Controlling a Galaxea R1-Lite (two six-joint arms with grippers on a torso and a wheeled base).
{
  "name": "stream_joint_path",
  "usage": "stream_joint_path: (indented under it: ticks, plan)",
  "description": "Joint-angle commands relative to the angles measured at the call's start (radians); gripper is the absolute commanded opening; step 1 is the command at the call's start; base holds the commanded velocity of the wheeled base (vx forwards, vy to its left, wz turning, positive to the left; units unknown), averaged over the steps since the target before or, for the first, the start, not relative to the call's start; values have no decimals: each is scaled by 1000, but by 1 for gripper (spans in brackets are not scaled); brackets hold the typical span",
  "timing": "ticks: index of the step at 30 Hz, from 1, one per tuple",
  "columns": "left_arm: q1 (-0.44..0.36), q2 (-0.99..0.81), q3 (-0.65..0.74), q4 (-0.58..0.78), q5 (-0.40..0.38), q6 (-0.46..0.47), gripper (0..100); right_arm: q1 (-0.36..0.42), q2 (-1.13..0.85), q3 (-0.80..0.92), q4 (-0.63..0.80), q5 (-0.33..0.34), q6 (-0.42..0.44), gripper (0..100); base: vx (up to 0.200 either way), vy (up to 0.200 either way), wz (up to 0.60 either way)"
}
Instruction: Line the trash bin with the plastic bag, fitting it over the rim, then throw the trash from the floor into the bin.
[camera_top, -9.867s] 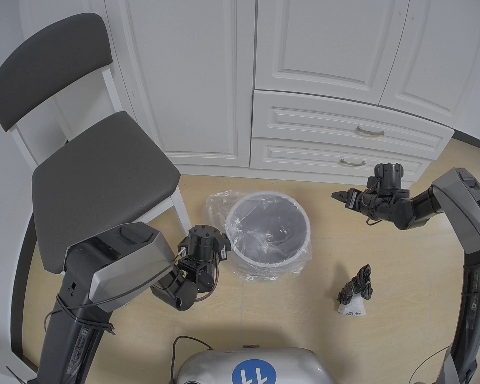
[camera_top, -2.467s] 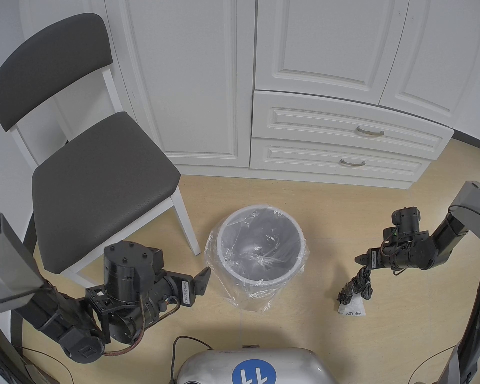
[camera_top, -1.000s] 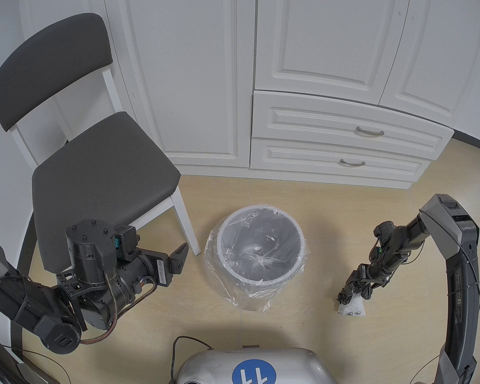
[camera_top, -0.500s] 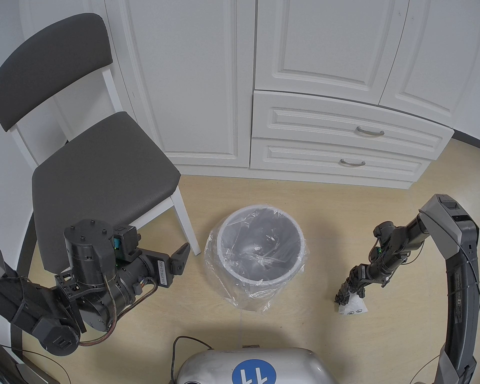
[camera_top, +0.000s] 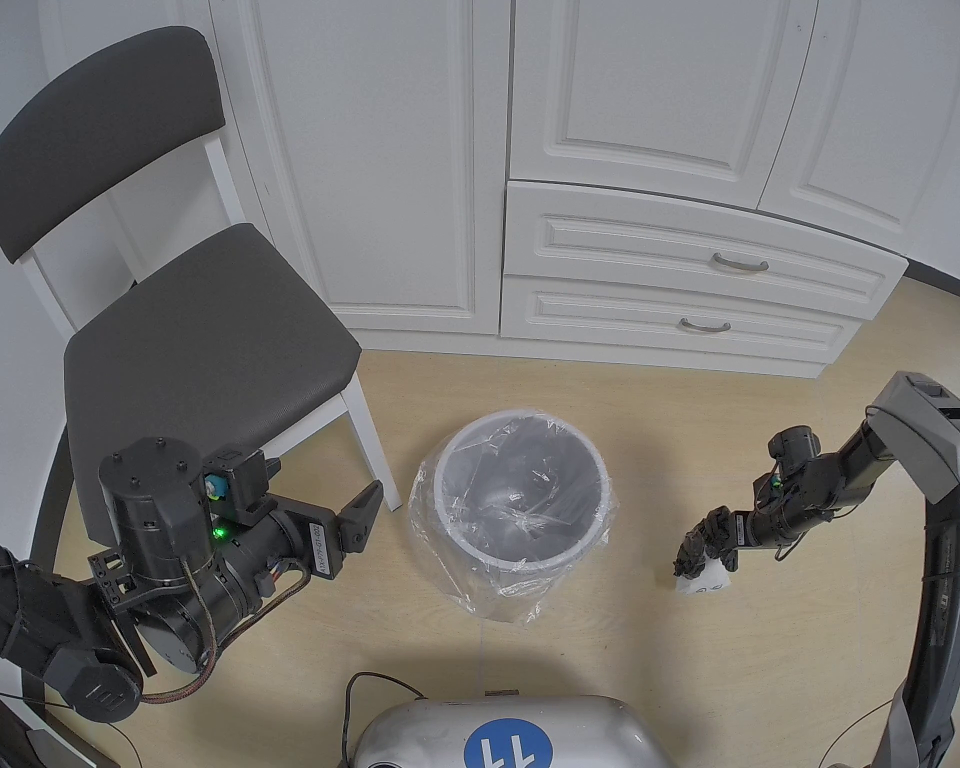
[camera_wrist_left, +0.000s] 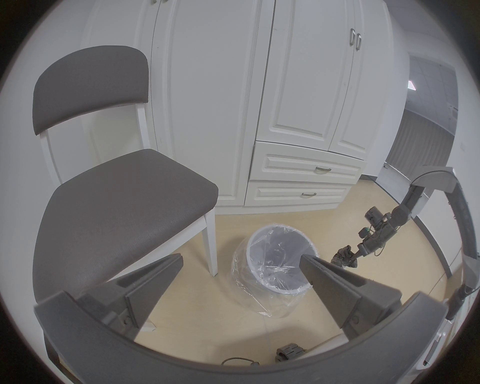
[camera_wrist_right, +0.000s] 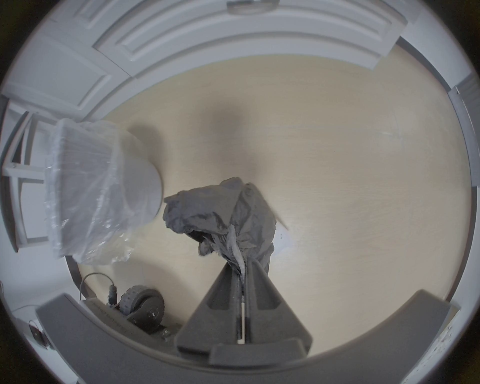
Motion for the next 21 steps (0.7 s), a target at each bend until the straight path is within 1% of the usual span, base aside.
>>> stream_joint_path:
  ticks: [1, 8, 21]
  plan:
    - [-6, -31, 8, -1, 3, 5, 100, 44, -284, 164, -39, 7, -32, 0, 0, 0, 0]
    - [-6, -97, 4, 0, -5, 26, 100, 92, -469, 272, -88, 4, -35, 0, 0, 0, 0]
    - [7, -128, -2, 0, -7, 26, 100, 185, -600, 327, -92, -10, -33, 0, 0, 0, 0]
